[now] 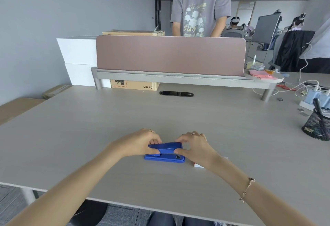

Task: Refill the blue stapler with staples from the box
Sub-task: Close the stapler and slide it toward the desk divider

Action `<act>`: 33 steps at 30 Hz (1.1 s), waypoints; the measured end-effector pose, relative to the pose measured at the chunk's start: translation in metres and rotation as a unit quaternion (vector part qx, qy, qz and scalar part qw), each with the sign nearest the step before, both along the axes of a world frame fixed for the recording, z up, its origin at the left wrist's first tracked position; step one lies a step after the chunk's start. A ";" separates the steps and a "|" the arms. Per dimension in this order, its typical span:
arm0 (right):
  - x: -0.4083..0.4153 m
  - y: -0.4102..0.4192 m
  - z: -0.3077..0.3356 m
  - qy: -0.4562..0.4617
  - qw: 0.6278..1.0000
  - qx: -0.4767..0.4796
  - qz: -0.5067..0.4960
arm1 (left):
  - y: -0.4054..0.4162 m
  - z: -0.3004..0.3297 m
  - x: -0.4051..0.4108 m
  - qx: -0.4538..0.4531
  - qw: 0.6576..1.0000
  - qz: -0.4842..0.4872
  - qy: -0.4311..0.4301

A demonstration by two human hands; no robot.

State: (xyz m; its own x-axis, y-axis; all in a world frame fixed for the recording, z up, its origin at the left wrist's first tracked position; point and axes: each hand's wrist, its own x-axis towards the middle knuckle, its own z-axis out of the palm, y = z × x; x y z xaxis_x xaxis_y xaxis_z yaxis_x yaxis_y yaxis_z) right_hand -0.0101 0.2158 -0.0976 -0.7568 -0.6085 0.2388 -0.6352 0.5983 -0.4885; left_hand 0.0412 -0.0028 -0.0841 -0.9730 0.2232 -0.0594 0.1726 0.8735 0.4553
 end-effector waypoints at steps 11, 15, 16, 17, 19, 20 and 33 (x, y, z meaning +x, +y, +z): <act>0.001 -0.003 -0.020 0.063 0.996 0.065 -0.012 | -0.001 -0.014 -0.007 0.014 1.000 0.016 0.004; 0.000 -0.005 -0.019 0.093 0.990 0.108 -0.003 | 0.001 -0.015 -0.002 0.017 1.000 0.018 0.010; 0.000 -0.005 -0.018 0.102 0.988 0.115 -0.002 | 0.001 -0.015 -0.001 0.020 1.000 0.018 0.010; 0.000 -0.005 -0.018 0.108 0.987 0.120 -0.001 | 0.002 -0.015 0.000 0.023 1.000 0.018 0.010; 0.000 -0.005 -0.017 0.111 0.986 0.127 0.005 | 0.002 -0.014 0.001 0.022 1.000 0.017 0.010; 0.000 -0.005 -0.016 0.108 0.986 0.129 0.008 | 0.003 -0.014 0.001 0.023 1.000 0.019 0.010; 0.018 0.014 -0.013 -0.006 0.997 0.082 0.010 | -0.009 -0.023 0.015 0.000 0.999 0.024 0.039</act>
